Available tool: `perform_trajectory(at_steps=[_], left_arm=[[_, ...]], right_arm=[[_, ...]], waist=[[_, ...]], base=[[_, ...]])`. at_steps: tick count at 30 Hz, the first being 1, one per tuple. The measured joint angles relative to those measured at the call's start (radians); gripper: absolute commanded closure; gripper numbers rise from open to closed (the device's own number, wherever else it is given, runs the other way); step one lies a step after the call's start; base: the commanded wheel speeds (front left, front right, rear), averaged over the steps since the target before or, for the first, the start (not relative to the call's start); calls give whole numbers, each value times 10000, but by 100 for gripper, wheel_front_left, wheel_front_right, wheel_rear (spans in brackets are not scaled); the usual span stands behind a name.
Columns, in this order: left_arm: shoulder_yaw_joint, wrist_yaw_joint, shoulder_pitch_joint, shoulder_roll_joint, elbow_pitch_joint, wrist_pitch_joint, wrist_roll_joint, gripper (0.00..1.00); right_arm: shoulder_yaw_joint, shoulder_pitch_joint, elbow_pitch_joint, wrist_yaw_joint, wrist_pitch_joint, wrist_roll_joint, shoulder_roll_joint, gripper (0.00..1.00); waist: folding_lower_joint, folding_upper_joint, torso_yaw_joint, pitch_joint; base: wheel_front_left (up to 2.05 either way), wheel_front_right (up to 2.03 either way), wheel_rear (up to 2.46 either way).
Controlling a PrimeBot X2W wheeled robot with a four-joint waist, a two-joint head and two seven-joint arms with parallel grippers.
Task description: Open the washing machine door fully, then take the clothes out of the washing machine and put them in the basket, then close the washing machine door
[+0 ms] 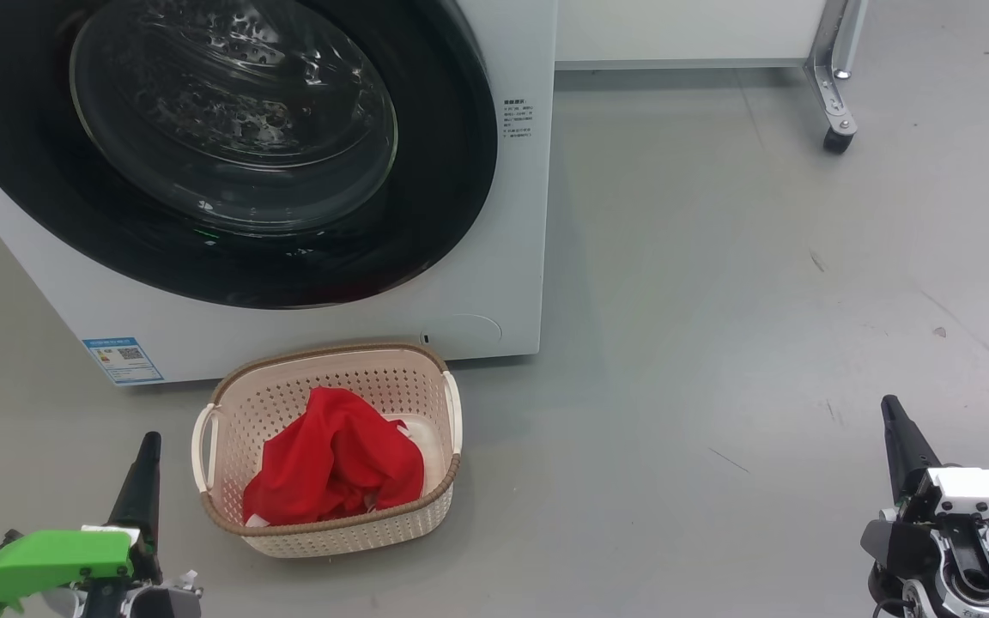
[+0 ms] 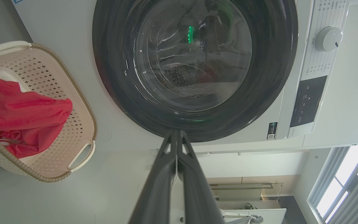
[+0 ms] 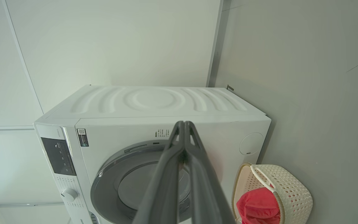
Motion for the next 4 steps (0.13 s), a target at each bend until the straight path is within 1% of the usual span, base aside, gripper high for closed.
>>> perform_trajectory(at_steps=[4], left_arm=[[-2,0,0,0,0,0,0,100]], right_arm=[[-6,0,4,0,0,0,2,100]], waist=[[0,0,0,0]], base=[[0,0,0]])
